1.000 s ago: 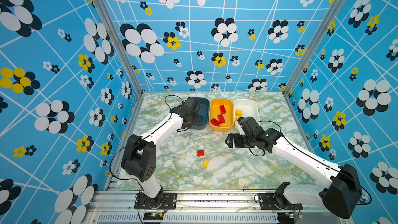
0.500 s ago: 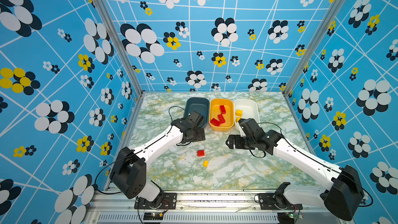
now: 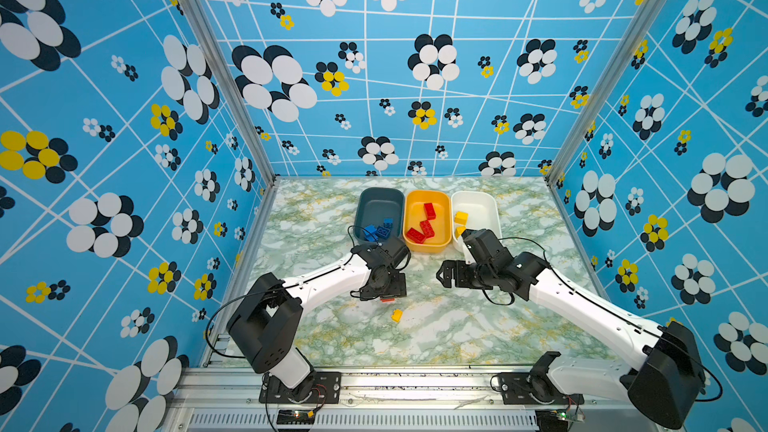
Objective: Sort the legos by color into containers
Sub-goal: 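Lower the left gripper around the small red brick and close it, then lift the red brick with the left gripper toward the yellow bin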
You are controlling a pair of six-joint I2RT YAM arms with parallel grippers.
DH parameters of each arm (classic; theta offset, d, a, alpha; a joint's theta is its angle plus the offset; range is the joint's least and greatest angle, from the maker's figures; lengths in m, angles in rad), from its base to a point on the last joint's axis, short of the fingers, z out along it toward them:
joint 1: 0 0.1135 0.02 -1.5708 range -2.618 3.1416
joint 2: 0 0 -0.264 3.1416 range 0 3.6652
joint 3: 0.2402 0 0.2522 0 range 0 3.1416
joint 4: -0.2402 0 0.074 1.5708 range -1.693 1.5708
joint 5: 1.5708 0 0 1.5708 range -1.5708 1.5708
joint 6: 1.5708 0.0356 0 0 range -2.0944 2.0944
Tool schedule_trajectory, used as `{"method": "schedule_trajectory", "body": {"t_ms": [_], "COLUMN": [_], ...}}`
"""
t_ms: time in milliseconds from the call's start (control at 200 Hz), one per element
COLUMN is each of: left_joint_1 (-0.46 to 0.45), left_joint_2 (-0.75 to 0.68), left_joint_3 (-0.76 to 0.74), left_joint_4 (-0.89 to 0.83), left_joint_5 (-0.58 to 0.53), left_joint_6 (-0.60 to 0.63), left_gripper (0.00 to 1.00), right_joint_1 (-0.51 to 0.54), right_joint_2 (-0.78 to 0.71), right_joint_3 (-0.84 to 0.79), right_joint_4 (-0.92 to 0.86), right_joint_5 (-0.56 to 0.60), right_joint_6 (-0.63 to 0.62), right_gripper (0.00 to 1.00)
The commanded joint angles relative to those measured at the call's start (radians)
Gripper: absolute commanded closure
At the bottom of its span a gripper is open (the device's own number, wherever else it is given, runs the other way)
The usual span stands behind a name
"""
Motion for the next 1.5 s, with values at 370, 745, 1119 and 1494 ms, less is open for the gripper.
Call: {"method": "schedule_trajectory", "body": {"t_ms": [370, 745, 1119, 1494], "left_joint_1": [0.023, 0.036, 0.038, 0.036], "left_joint_2": [0.124, 0.185, 0.176, 0.121], "left_joint_3": [0.002, 0.013, 0.007, -0.001], "left_joint_4": [0.044, 0.065, 0.062, 0.058], "left_joint_5": [0.004, 0.041, 0.030, 0.006], "left_joint_6": [-0.064, -0.069, -0.072, -0.073], "left_gripper": [0.22, 0.30, 0.54, 0.61], "right_joint_1": [0.005, 0.005, 0.003, 0.003], "right_joint_2": [-0.035, -0.050, -0.044, -0.058], "right_joint_3": [-0.038, -0.051, -0.050, -0.056], "right_joint_4": [0.016, 0.022, 0.027, 0.021], "right_joint_5": [0.022, 0.036, 0.032, 0.036], "right_joint_6": [0.015, 0.015, 0.017, 0.019], "right_gripper": [0.01, 0.01, 0.01, 0.01]}}
